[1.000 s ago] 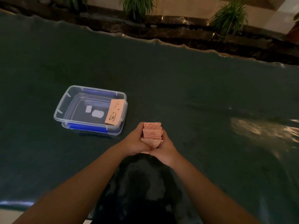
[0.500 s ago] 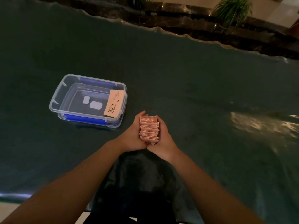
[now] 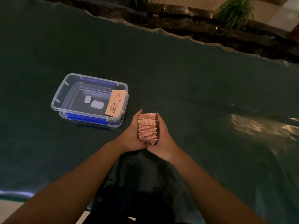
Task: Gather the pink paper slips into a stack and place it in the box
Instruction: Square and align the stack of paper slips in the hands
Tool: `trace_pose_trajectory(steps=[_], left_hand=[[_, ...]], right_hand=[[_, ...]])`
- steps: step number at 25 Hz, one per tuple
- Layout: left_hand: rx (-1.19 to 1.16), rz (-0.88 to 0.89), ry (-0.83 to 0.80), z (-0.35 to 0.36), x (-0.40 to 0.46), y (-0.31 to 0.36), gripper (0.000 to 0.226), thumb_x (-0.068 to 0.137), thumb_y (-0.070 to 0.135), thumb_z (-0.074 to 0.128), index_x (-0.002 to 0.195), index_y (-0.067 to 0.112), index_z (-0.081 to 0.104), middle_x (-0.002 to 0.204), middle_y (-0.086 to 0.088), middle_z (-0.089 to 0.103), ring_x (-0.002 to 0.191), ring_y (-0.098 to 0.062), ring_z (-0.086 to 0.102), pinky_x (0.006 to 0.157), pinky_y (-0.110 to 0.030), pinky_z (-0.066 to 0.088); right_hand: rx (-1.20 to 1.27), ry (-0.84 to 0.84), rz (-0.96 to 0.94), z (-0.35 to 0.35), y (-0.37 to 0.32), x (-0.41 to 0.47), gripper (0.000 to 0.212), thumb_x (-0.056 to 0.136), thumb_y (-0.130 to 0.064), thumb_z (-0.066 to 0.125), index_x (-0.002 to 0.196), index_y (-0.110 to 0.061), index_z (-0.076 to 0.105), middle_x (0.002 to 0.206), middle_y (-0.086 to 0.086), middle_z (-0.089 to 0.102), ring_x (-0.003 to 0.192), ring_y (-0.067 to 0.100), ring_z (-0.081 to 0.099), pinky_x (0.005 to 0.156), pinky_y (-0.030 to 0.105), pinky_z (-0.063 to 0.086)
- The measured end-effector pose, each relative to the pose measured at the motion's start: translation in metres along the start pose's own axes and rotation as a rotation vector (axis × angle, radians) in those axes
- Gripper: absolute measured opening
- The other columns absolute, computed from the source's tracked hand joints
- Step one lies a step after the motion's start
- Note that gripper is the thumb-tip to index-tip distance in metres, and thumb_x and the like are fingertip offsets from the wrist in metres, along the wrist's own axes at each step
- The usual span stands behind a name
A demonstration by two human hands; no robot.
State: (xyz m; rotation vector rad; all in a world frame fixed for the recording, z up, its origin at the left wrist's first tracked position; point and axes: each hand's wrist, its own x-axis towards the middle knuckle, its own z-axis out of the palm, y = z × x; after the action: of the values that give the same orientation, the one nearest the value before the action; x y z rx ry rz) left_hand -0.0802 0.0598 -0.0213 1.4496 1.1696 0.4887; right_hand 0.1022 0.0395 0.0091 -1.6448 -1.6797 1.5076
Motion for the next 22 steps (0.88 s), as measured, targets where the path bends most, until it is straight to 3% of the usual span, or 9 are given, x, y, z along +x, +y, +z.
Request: trace_pose_trajectory(steps=[5, 8, 10, 13, 18, 22], left_hand=[[0.027, 0.03, 0.014, 0.002, 0.004, 0.003, 0.149, 0.064, 0.042, 0.097, 0.161, 0.035, -0.015, 0.152, 0.012, 0.044, 0.137, 0.003, 0.046, 0.118, -0.028, 0.028], [0.03, 0.045, 0.011, 0.003, 0.005, 0.001, 0.143, 0.064, 0.043, 0.096, 0.16, 0.039, -0.01, 0.147, 0.013, 0.048, 0.134, 0.002, 0.051, 0.117, -0.028, 0.033], [0.036, 0.05, -0.005, 0.003, 0.004, -0.003, 0.146, 0.066, 0.04, 0.096, 0.159, 0.04, -0.016, 0.146, 0.018, 0.05, 0.133, 0.005, 0.051, 0.114, -0.021, 0.034], [0.03, 0.039, -0.02, 0.002, 0.003, -0.008, 0.147, 0.069, 0.033, 0.096, 0.158, 0.045, -0.021, 0.142, 0.023, 0.052, 0.13, 0.008, 0.054, 0.101, -0.007, 0.038], [0.066, 0.064, 0.063, 0.002, 0.002, -0.006, 0.11, 0.071, 0.03, 0.091, 0.153, 0.041, 0.018, 0.133, 0.017, 0.058, 0.122, 0.004, 0.06, 0.104, -0.031, 0.053], [0.068, 0.047, 0.062, 0.002, 0.003, -0.003, 0.11, 0.069, 0.034, 0.09, 0.151, 0.042, 0.018, 0.132, 0.015, 0.057, 0.121, 0.004, 0.06, 0.106, -0.036, 0.054]], right_hand=[[-0.07, 0.013, -0.007, 0.0, 0.0, 0.003, 0.135, 0.075, -0.011, 0.085, 0.167, -0.044, -0.008, 0.171, -0.01, 0.018, 0.144, 0.004, 0.041, 0.109, 0.018, 0.038], [-0.163, 0.016, -0.08, -0.001, 0.001, -0.001, 0.14, 0.079, -0.01, 0.085, 0.155, -0.066, -0.018, 0.168, -0.014, 0.015, 0.132, 0.004, 0.05, 0.095, 0.007, 0.042], [-0.268, 0.025, -0.167, -0.001, -0.003, -0.005, 0.132, 0.079, -0.013, 0.082, 0.152, -0.073, -0.01, 0.171, -0.012, 0.008, 0.133, 0.015, 0.056, 0.093, 0.018, 0.053], [-0.363, 0.04, -0.239, -0.004, -0.008, -0.006, 0.106, 0.078, -0.022, 0.079, 0.154, -0.063, 0.018, 0.17, -0.012, 0.007, 0.143, 0.028, 0.053, 0.102, 0.035, 0.058], [-0.408, 0.037, -0.252, -0.009, -0.008, -0.005, 0.101, 0.08, -0.027, 0.08, 0.157, -0.058, 0.024, 0.177, -0.003, 0.003, 0.158, 0.024, 0.034, 0.113, 0.04, 0.051], [-0.344, 0.009, -0.265, -0.01, -0.008, -0.006, 0.103, 0.082, -0.018, 0.079, 0.158, -0.06, 0.024, 0.177, -0.001, 0.004, 0.162, 0.023, 0.022, 0.117, 0.045, 0.048]])
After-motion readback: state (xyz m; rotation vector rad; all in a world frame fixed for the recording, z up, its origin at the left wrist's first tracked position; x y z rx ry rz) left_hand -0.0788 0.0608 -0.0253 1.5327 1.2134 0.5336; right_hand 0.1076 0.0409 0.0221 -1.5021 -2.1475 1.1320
